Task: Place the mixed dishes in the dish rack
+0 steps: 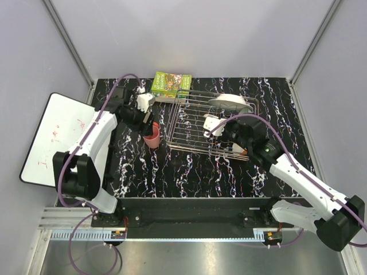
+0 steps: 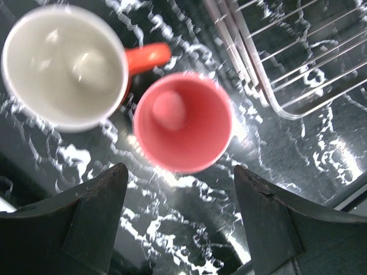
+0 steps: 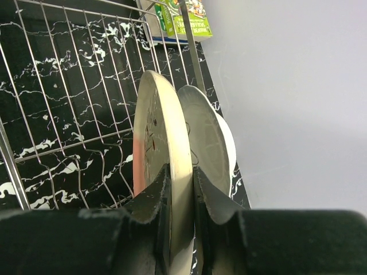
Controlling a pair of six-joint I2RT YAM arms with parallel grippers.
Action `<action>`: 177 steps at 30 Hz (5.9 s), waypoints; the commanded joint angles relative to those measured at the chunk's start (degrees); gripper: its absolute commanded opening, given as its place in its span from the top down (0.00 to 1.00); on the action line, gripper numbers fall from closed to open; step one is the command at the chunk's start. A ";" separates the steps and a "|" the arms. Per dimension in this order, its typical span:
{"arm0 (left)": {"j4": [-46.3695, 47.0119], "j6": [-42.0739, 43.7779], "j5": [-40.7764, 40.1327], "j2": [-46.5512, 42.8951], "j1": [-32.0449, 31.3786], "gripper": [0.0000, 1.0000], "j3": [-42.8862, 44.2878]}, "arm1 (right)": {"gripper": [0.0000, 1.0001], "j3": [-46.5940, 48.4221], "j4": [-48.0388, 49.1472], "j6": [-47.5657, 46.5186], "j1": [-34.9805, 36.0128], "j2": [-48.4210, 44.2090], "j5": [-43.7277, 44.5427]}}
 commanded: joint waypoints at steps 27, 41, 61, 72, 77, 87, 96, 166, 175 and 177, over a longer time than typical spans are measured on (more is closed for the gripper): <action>1.81 -0.43 -0.78 2.28 -4.93 0.23 4.67 | 0.52 2.05 2.23 -4.58 0.12 11.54 5.83; 1.63 1.68 -4.21 0.87 -4.23 0.22 5.28 | 0.00 5.21 0.66 16.49 0.29 2.66 -0.23; -5.31 4.40 -2.45 -3.70 4.03 0.17 9.42 | 0.02 18.31 6.63 50.35 12.68 27.00 1.89; -5.49 4.58 0.09 -4.75 8.51 0.18 7.92 | 0.48 17.17 7.07 55.01 12.69 36.06 3.63; -5.49 4.58 0.71 -5.37 8.51 0.18 7.48 | 0.80 17.43 6.72 55.90 12.69 38.78 6.44; -5.31 4.84 0.36 -4.49 8.51 0.18 7.30 | 0.83 14.10 1.88 59.84 12.69 40.37 5.48; -4.79 4.76 0.62 -3.53 8.51 0.18 6.95 | 0.90 1.44 -0.05 65.82 13.21 30.62 0.92; 11.30 -10.36 -0.18 18.54 8.16 1.00 14.06 | 0.01 29.29 -4.89 67.49 21.13 28.77 21.59; 6.47 -18.18 24.64 15.11 8.60 1.00 21.18 | 0.01 25.96 0.54 78.12 12.08 25.79 0.34; 6.38 -21.77 30.91 14.76 10.18 1.00 22.24 | 0.02 23.07 3.10 83.65 8.76 24.55 -3.90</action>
